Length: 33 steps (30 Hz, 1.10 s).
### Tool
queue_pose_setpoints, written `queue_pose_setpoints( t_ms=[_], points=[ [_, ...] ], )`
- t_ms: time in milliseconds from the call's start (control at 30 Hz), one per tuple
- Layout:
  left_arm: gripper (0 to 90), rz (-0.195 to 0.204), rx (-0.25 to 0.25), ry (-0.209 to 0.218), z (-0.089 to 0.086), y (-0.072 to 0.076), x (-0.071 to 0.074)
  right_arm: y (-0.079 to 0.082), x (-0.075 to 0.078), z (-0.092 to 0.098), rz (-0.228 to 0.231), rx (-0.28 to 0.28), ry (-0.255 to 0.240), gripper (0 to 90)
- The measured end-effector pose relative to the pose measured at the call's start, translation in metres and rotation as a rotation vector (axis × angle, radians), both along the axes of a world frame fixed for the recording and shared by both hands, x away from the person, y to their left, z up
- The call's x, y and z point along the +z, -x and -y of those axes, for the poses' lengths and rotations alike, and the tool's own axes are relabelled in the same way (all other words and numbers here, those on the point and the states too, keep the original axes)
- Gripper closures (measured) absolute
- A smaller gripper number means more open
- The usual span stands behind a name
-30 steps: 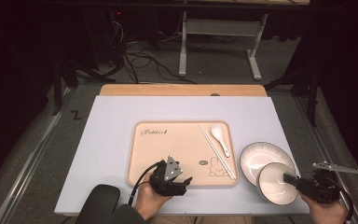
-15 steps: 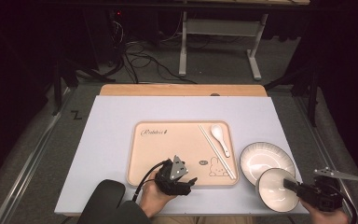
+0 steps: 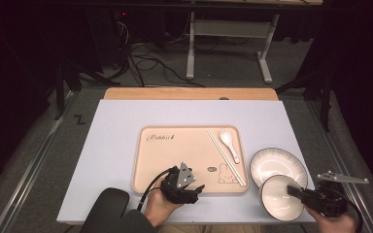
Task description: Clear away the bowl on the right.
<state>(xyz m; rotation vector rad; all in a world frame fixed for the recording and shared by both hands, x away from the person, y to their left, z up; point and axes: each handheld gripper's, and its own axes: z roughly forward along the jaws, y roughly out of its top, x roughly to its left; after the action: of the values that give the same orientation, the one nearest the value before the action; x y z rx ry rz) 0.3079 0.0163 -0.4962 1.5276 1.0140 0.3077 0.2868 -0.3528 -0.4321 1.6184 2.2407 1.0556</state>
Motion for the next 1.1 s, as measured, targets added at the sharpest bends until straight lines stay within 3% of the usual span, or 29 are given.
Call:
queue_pose_setpoints(
  t_ms=[367,667,1100],
  points=[
    [32.7,0.010,0.046,0.005,-0.011,0.008,0.000,-0.019,0.003,-0.023,0.002,0.097,0.001,83.7],
    [33.2,0.014,0.113,0.015,-0.028,0.015,0.000,-0.043,0.000,-0.047,-0.020,0.191,-0.010,83.7],
    [33.1,0.017,0.214,0.012,-0.049,0.030,-0.001,-0.073,0.001,-0.081,-0.012,0.330,-0.013,83.7]
  ],
)
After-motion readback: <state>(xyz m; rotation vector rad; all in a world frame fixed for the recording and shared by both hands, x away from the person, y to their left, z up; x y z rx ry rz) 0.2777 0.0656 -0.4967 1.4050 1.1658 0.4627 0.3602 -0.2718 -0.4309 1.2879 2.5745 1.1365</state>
